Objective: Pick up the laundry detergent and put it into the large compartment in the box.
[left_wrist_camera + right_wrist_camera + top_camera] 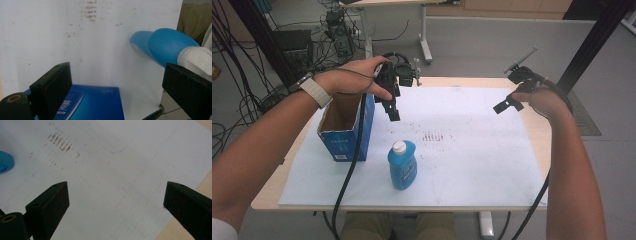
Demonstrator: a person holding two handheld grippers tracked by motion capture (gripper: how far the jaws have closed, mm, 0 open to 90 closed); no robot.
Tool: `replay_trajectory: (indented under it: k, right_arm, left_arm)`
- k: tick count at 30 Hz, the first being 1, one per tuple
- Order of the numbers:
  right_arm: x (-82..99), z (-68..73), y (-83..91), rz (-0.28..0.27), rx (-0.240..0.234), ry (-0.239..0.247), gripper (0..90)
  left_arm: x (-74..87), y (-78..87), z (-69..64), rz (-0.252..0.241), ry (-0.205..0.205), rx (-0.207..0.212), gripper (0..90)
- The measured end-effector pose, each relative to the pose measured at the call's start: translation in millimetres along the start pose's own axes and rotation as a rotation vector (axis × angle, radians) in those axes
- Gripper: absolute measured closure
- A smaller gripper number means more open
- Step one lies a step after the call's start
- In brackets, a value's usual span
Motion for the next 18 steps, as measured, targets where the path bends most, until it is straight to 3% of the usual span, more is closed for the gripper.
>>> replay_trajectory:
  k: [18]
  right_arm:
    - [-1.0, 2.4, 0.9, -0.003, 0.003, 0.002, 6.2]
  left_arm:
    - [-0.3, 2.1, -3.9, -0.001, 0.008, -0.010, 9.3]
Point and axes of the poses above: each handheld gripper's, and its own axes: y roughly backward along the jaws, x roughly out of its underside, z roughly to its left, the point moved 3 cm from there along -y, roughly forward along the jaws, and after that the axes turned 9 degrees about -z, right-handed, at the moved point
